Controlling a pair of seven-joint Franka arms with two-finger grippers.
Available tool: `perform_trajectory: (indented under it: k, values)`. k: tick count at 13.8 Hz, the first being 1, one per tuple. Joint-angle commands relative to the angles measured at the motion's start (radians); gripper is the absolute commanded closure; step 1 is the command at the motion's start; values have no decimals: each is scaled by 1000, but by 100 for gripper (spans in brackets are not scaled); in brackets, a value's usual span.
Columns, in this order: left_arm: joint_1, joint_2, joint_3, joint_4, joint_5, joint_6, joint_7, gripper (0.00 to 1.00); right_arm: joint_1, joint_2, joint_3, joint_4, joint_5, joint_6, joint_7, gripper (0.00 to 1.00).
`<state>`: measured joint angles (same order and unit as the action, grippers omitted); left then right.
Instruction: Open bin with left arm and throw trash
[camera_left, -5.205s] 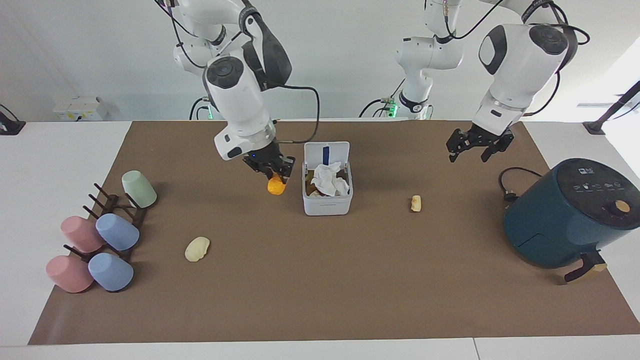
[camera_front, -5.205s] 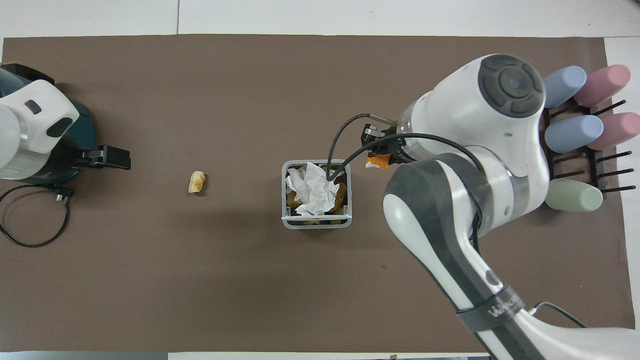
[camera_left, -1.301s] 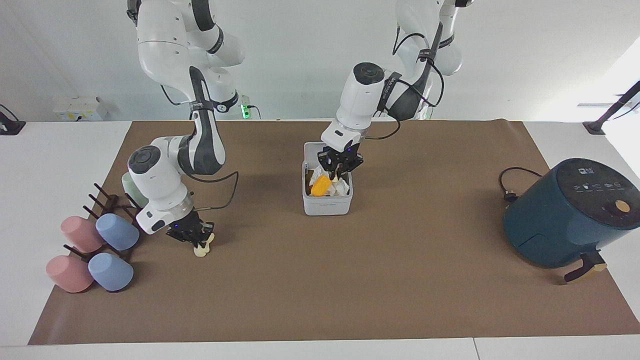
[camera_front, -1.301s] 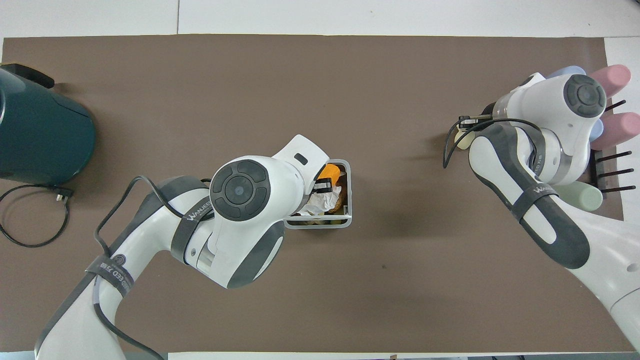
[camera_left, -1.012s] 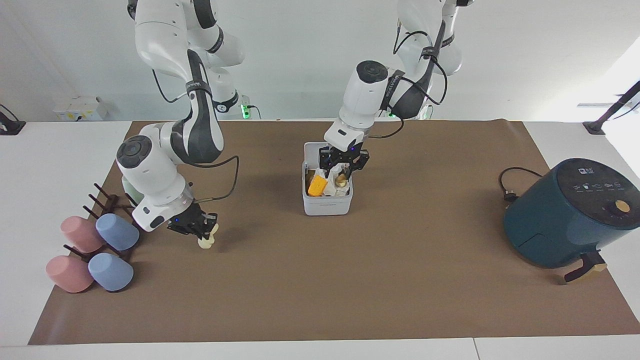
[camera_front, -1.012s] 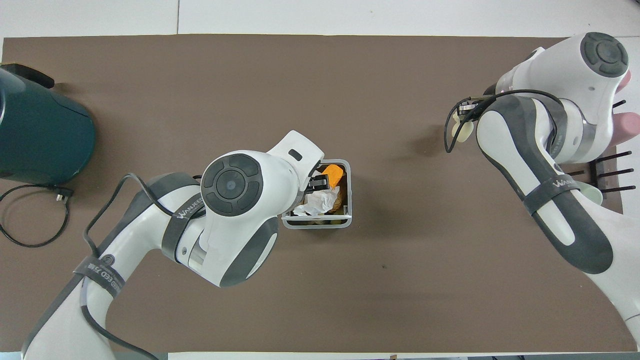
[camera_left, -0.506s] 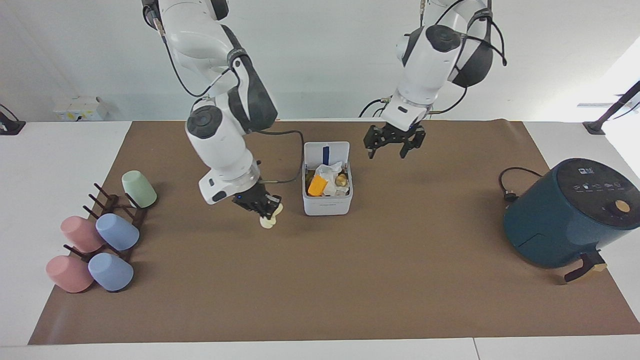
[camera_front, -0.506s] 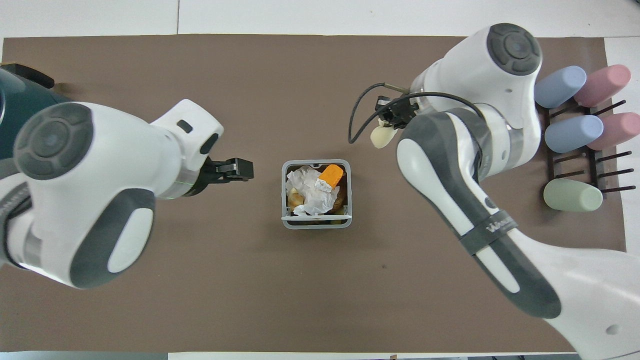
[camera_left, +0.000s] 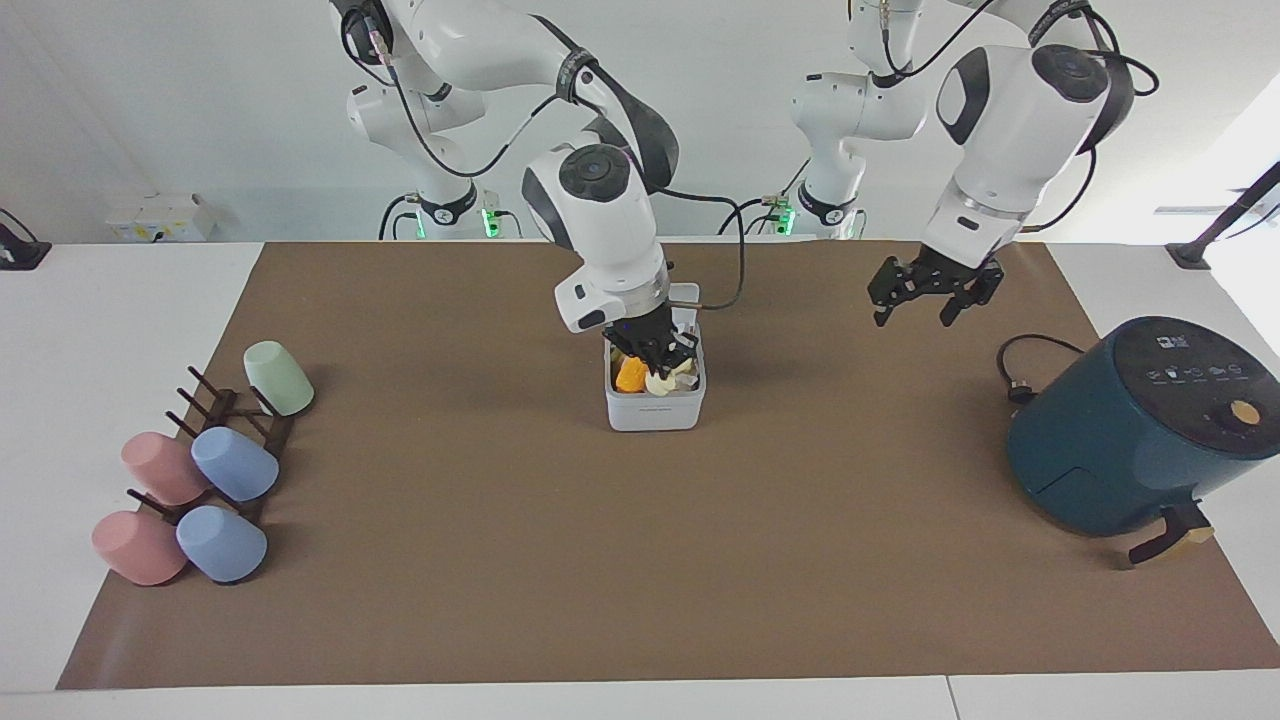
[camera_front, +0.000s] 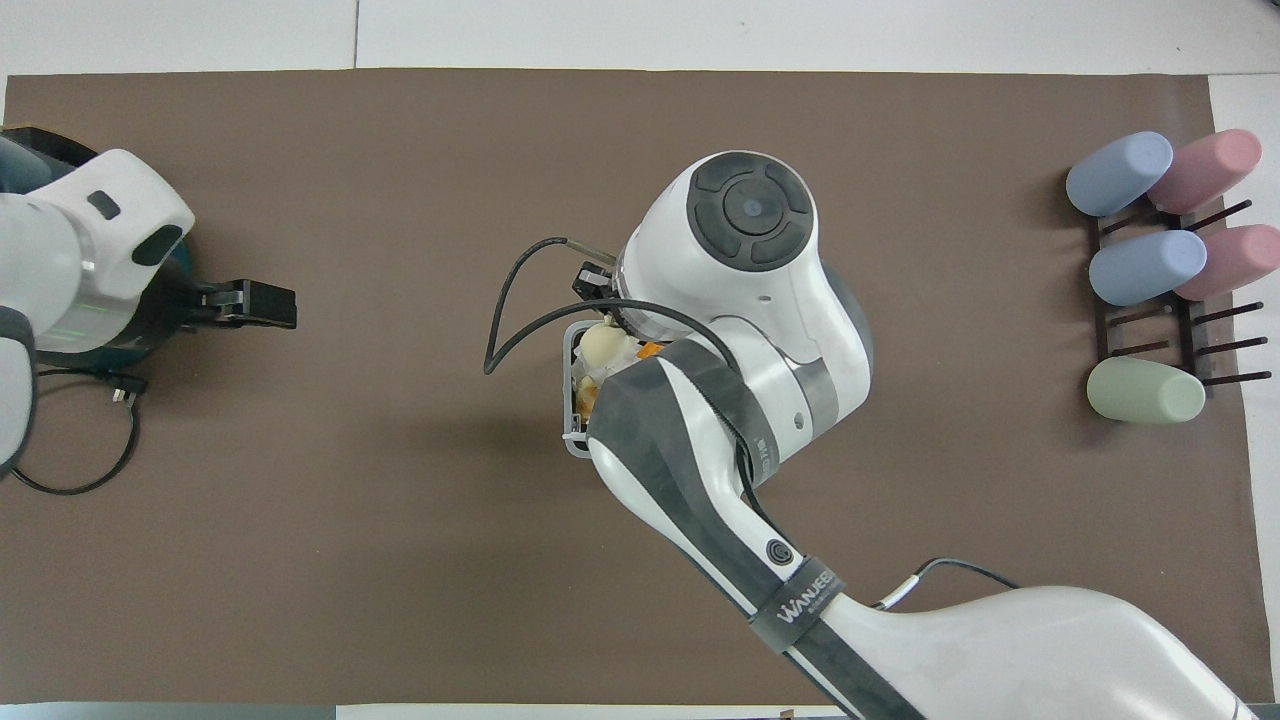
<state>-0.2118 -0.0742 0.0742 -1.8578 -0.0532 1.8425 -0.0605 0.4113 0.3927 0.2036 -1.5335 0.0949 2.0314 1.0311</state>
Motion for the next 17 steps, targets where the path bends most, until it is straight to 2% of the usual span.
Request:
perform_trajectory:
  k: [1, 5, 6, 7, 8, 9, 13, 15, 17]
  values:
    - [86, 4, -13, 81, 19, -103, 102, 0, 3, -14, 2, -51, -21, 0, 36, 100]
    - [138, 10, -11, 184, 23, -225, 153, 0, 27, -12, 2, -82, -20, 0, 57, 100]
    - [150, 16, -11, 224, 24, -270, 171, 0, 27, -12, 2, -82, -18, -8, 67, 95]
    - [163, 34, -11, 264, 24, -311, 189, 0, 27, -12, 2, -83, -18, -7, 75, 66]
    - [164, 42, -11, 296, 26, -337, 192, 0, 27, -12, 2, -80, -18, -8, 75, 26]
    - [164, 50, -11, 310, 26, -351, 192, 0, 27, -12, 2, -74, -20, -11, 78, 2]
    - [150, 36, -14, 277, 19, -350, 189, 0, 21, -15, -3, -25, -26, -31, 75, 0]
    - [147, 24, -16, 255, 19, -353, 180, 0, -12, -17, -10, 1, -114, -46, 35, 0]
    - [147, 25, -16, 258, 21, -348, 182, 0, -71, -32, -9, 12, -161, -88, -101, 0]
